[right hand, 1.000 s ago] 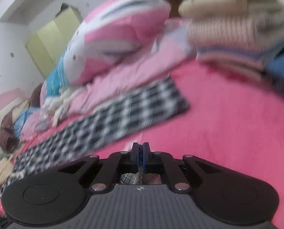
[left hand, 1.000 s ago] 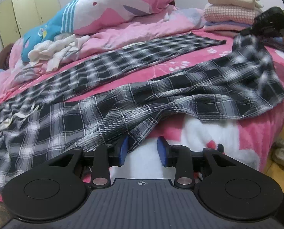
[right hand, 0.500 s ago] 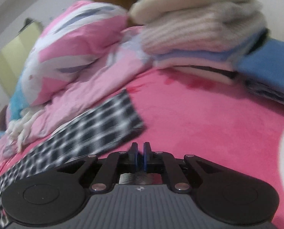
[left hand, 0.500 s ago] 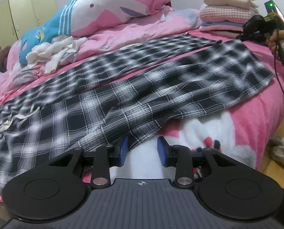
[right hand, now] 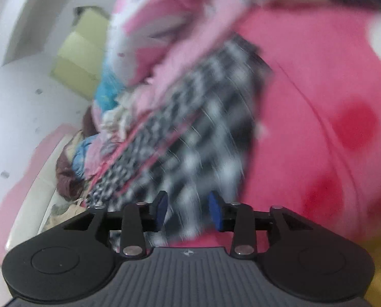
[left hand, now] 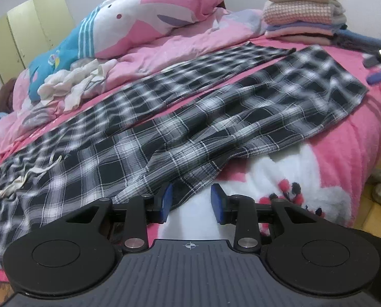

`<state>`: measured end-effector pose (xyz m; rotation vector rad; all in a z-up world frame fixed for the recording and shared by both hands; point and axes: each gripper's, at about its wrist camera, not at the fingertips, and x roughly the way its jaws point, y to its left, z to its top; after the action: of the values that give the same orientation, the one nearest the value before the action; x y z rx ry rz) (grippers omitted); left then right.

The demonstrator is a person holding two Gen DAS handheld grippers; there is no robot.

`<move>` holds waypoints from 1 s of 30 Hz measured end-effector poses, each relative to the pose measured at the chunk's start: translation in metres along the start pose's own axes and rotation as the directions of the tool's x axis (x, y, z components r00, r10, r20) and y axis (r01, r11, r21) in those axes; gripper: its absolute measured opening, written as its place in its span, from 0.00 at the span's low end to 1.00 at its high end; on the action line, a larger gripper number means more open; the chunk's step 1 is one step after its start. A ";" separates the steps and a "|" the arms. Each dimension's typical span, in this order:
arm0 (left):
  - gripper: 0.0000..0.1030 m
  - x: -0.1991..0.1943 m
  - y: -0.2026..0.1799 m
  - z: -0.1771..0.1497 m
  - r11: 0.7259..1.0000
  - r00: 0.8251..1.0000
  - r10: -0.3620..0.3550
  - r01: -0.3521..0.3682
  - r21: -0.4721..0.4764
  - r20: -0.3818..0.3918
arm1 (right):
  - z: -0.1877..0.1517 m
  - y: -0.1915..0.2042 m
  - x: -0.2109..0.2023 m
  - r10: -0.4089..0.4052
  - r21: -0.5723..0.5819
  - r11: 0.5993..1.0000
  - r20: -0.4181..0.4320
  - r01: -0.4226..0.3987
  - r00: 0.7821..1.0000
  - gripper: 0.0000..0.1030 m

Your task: Fold clothes

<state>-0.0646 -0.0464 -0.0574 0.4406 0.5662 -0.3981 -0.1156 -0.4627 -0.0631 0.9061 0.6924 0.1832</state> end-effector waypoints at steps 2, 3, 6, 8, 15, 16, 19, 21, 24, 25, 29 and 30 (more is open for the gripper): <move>0.32 0.002 -0.003 -0.001 1.000 1.000 0.005 -0.005 0.019 0.004 | -0.009 -0.019 -0.002 -0.005 0.104 0.995 0.011 0.004 1.000 0.39; 0.32 0.004 -0.005 -0.001 1.000 1.000 0.007 -0.007 0.027 0.004 | -0.011 -0.025 -0.002 0.001 0.139 0.990 0.017 -0.003 1.000 0.39; 0.31 0.006 -0.007 0.001 0.999 1.000 0.014 -0.015 0.037 0.004 | -0.013 -0.034 0.003 0.022 0.197 0.980 0.035 -0.029 0.999 0.39; 0.17 0.008 -0.007 0.003 1.000 1.000 0.014 -0.014 0.018 0.000 | -0.011 -0.034 0.009 0.022 0.198 0.980 0.043 -0.030 0.999 0.39; 0.02 0.001 -0.008 0.006 1.000 1.000 0.004 -0.004 0.008 0.009 | -0.002 -0.021 0.012 -0.001 0.134 0.991 0.096 -0.012 0.995 0.07; 0.02 0.001 -0.007 0.005 1.000 1.000 0.002 -0.002 0.004 0.007 | 0.000 -0.020 0.012 -0.006 0.127 0.992 0.104 -0.008 0.995 0.07; 0.02 0.002 -0.004 0.002 1.000 1.000 -0.004 0.004 -0.025 -0.004 | 0.006 -0.018 0.019 -0.035 0.117 0.993 0.104 0.023 0.994 0.09; 0.02 0.003 -0.003 0.001 0.999 1.000 -0.009 0.008 -0.044 -0.004 | 0.008 -0.011 0.024 -0.041 0.074 0.997 0.117 0.032 0.992 0.08; 0.02 0.003 -0.003 0.000 0.998 1.000 -0.014 0.014 -0.054 0.000 | 0.026 0.023 0.042 -0.014 -0.075 0.997 0.138 0.025 0.990 0.07; 0.02 0.003 -0.002 -0.001 0.998 1.000 -0.015 0.015 -0.056 0.001 | 0.034 0.038 0.050 0.000 -0.131 0.991 0.143 0.019 0.990 0.07; 0.02 0.003 -0.001 -0.002 0.997 1.000 -0.018 0.018 -0.079 0.005 | 0.057 0.089 0.099 0.041 -0.323 0.947 0.097 -0.008 0.994 0.08; 0.02 0.003 -0.001 -0.002 0.996 1.000 -0.017 0.018 -0.082 0.006 | 0.057 0.102 0.117 0.041 -0.367 0.930 0.065 -0.015 0.997 0.09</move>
<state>-0.0636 -0.0469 -0.0615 0.3558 0.5793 -0.3913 0.0242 -0.3876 -0.0161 0.5601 0.5543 0.2941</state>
